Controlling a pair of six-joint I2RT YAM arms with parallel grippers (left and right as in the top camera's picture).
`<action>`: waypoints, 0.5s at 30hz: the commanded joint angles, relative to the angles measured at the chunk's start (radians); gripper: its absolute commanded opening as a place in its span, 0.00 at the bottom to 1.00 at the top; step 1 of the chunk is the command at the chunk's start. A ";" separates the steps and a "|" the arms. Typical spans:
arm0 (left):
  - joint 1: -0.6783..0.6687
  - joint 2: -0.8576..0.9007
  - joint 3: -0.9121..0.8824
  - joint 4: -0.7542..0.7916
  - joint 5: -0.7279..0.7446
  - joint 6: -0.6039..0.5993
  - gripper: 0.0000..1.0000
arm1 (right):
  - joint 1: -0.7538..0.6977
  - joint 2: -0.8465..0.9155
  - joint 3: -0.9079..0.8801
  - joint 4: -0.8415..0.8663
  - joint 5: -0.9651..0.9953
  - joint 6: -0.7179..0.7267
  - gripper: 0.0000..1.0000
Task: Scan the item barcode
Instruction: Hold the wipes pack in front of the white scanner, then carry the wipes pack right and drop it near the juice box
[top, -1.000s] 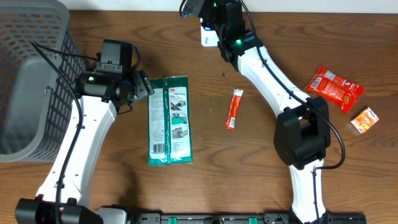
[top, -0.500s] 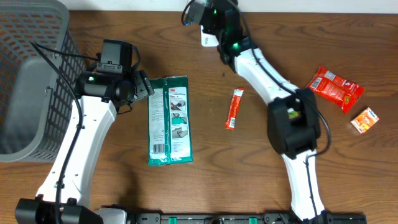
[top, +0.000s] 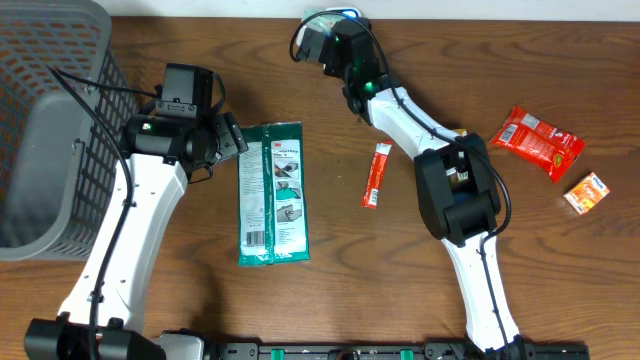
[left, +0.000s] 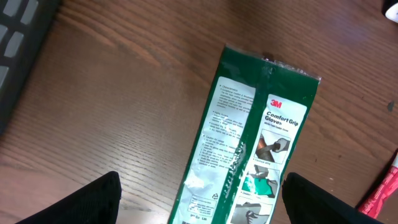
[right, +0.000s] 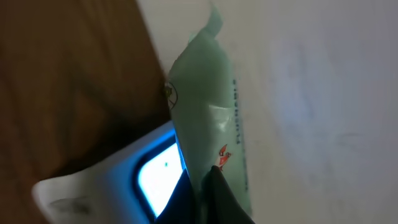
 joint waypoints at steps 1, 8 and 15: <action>0.003 0.002 0.006 -0.003 -0.009 0.009 0.84 | 0.011 -0.003 0.011 -0.015 -0.050 0.105 0.01; 0.003 0.002 0.006 -0.003 -0.009 0.009 0.84 | 0.011 -0.007 0.011 0.040 -0.045 0.172 0.01; 0.003 0.002 0.006 -0.003 -0.009 0.009 0.84 | 0.002 -0.089 0.011 0.101 -0.045 0.303 0.01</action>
